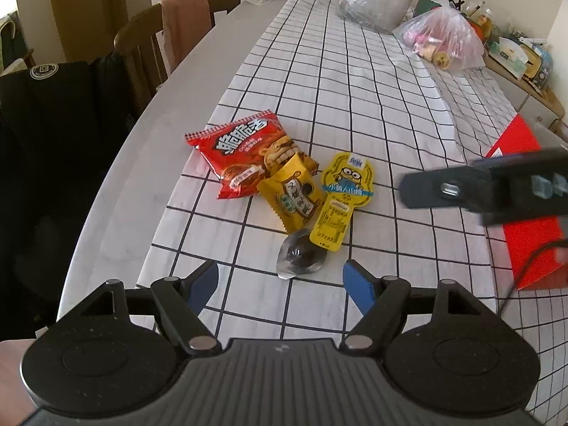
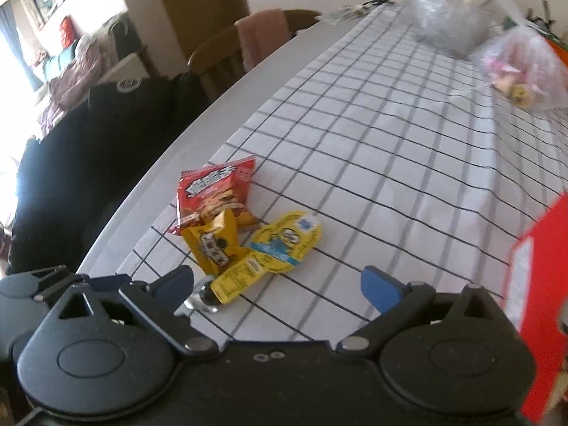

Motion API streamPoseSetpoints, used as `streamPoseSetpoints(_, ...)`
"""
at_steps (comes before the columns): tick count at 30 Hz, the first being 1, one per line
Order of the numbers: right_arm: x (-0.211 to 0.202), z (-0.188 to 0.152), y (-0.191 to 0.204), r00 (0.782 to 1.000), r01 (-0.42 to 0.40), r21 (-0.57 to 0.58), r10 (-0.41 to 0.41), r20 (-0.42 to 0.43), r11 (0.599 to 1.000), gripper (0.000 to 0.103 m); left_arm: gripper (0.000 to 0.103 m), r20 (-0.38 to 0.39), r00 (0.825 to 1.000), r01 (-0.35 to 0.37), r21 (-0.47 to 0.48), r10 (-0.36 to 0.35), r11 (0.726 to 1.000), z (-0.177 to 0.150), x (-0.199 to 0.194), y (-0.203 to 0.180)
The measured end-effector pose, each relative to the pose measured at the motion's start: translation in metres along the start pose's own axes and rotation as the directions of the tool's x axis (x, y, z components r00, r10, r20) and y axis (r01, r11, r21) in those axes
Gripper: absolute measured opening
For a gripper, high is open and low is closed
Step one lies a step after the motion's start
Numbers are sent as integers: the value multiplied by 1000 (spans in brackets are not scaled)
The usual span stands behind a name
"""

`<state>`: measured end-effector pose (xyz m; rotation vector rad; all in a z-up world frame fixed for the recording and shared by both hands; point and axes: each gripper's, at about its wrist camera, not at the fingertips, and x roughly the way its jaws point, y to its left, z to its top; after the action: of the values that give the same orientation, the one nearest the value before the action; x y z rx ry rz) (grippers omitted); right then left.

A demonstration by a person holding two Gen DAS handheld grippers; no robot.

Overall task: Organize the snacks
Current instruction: 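Grasp the yellow snack packet with the right tool while the left tool grasps the dark round candy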

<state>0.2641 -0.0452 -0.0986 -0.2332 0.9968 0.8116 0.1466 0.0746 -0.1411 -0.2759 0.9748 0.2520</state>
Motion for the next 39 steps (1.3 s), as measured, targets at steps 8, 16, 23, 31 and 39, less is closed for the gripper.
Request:
streamPoseSetpoints(8, 51, 14, 34, 998, -28, -121, 20, -65, 992, 92, 77, 4, 1000, -10, 5, 10, 1000, -13, 5, 8)
streamPoseSetpoints(16, 79, 21, 54, 994, -58, -214, 35, -107, 975, 73, 77, 17, 1000, -12, 34, 12, 999, -12, 13, 9)
streamPoseSetpoints(23, 85, 24, 56, 992, -77, -250, 48, -120, 965, 53, 77, 41, 999, 4, 85, -8, 996, -9, 23, 2)
streamPoseSetpoints(31, 85, 25, 50, 990, -97, -235, 69, -126, 967, 44, 76, 34, 999, 29, 135, -34, 990, -6, 41, -6)
streamPoseSetpoints(39, 74, 26, 37, 993, -93, -194, 75, -95, 977, 37, 72, 38, 999, 27, 177, -34, 984, -2, 52, -16)
